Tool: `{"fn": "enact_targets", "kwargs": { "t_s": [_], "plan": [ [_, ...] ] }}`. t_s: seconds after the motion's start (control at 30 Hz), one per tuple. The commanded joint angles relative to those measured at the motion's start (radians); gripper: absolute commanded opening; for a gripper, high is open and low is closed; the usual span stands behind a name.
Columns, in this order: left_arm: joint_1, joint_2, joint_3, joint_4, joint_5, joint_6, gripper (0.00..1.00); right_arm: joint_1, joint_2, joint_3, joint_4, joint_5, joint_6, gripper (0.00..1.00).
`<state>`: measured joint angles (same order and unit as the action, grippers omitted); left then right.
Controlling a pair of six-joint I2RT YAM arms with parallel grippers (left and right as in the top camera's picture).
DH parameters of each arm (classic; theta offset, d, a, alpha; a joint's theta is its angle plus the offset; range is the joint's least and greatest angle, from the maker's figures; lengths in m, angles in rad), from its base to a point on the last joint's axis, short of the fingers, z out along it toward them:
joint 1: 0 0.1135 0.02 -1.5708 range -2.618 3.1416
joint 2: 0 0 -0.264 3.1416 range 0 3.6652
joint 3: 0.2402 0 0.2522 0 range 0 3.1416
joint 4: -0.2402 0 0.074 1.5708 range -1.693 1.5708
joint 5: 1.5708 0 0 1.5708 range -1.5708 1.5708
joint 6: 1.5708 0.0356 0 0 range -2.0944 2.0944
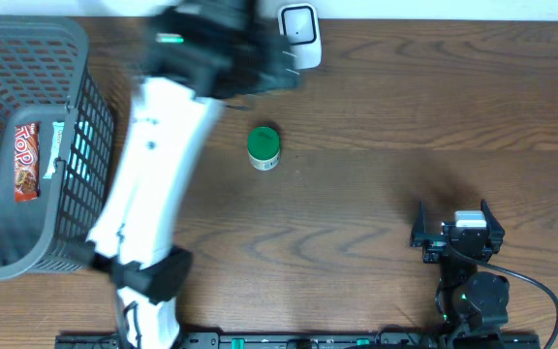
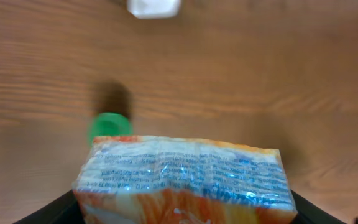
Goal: Scan the item barcode
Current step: 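Carry the snack box past the scanner and place it right of the jar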
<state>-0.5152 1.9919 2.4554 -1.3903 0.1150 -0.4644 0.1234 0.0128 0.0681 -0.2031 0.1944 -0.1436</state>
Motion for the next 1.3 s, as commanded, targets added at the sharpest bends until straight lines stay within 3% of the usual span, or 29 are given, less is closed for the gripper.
{"fn": "enact_targets", "kwargs": {
  "t_s": [0.0, 0.3, 0.67, 0.77, 0.83, 1.07, 1.27],
  "plan": [
    [-0.110, 0.101, -0.011, 0.002, -0.103, -0.021, 0.74, 0.009, -0.006, -0.004, 0.002, -0.002, -0.011, 0.99],
    [-0.280, 0.394, -0.011, 0.002, -0.108, -0.021, 0.74, 0.009, -0.006, -0.004, 0.002, -0.002, -0.011, 0.99],
    [-0.322, 0.579, -0.013, 0.016, -0.105, -0.031, 0.74, 0.009, -0.006, -0.004, 0.002, -0.002, -0.011, 0.99],
    [-0.321, 0.579, -0.013, 0.020, -0.105, -0.030, 0.79, 0.009, -0.006, -0.004, 0.002, -0.002, -0.011, 0.99],
    [-0.319, 0.572, -0.006, 0.017, -0.106, 0.001, 0.98, 0.009, -0.006, -0.004, 0.002, -0.002, -0.011, 0.99],
    [-0.285, 0.437, 0.055, -0.054, -0.204, 0.117, 0.98, 0.009, -0.006, -0.004, 0.002, -0.002, -0.011, 0.99],
    [-0.166, 0.148, 0.065, -0.063, -0.221, 0.143, 0.98, 0.009, -0.006, -0.004, 0.002, -0.002, -0.011, 0.99]
  ]
}}
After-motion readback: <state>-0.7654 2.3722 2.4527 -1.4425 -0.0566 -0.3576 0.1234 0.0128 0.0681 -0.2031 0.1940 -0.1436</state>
